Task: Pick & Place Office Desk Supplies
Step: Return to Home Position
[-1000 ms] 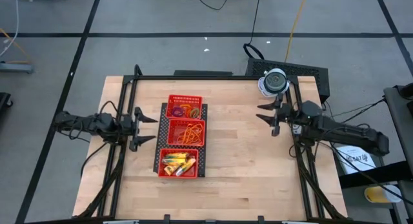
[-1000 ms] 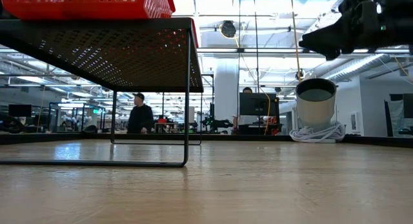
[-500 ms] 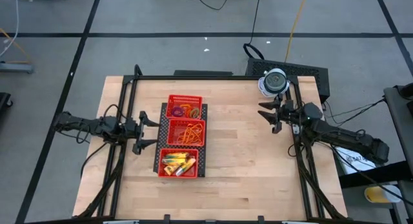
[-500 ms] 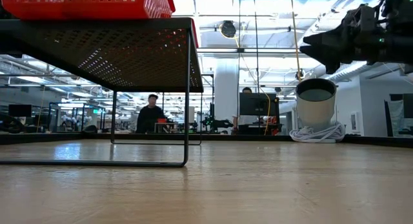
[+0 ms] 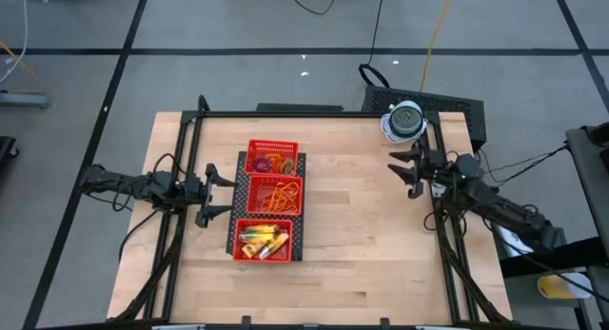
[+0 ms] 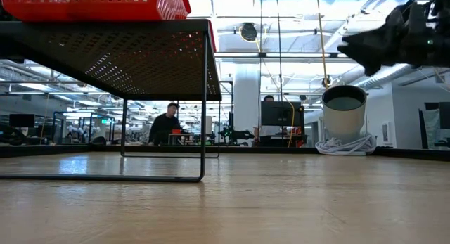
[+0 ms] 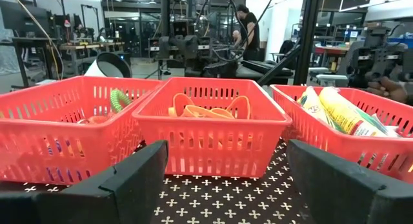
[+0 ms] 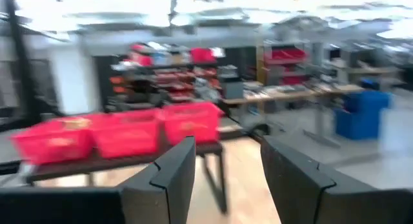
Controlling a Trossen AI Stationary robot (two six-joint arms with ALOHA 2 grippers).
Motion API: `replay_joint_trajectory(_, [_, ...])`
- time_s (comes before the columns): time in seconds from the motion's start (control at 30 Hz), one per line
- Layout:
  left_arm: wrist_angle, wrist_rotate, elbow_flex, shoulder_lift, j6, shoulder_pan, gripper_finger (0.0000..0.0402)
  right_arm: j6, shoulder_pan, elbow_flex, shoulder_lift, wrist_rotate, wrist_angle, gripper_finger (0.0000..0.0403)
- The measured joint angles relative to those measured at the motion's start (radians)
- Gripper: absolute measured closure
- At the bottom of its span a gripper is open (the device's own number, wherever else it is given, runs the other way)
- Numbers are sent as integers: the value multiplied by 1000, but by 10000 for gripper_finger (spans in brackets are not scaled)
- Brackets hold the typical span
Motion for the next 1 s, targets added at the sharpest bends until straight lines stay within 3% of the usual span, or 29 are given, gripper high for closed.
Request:
replay_joint_trajectory(0.1, [-1,-1,0,0,0,0,78,-13,-22,0,-58,56,-104,235])
replay_joint_trajectory(0.37, [-2,-7,-1,0,65,0,78,-38,-24,-1,-48,223,-148,238])
replay_joint_trajectory(0.63, [32,-9,-5,0,114,0,78,-24,43,-1,-48,227,-103,237])
replay_joint_trajectory(0.83, [43,-9,-5,0,105,0,78,-88,112,-1,-48,235,-208,236])
replay_joint_trajectory(1.0, [47,-9,-5,0,103,0,78,-116,155,-2,-48,325,-243,234])
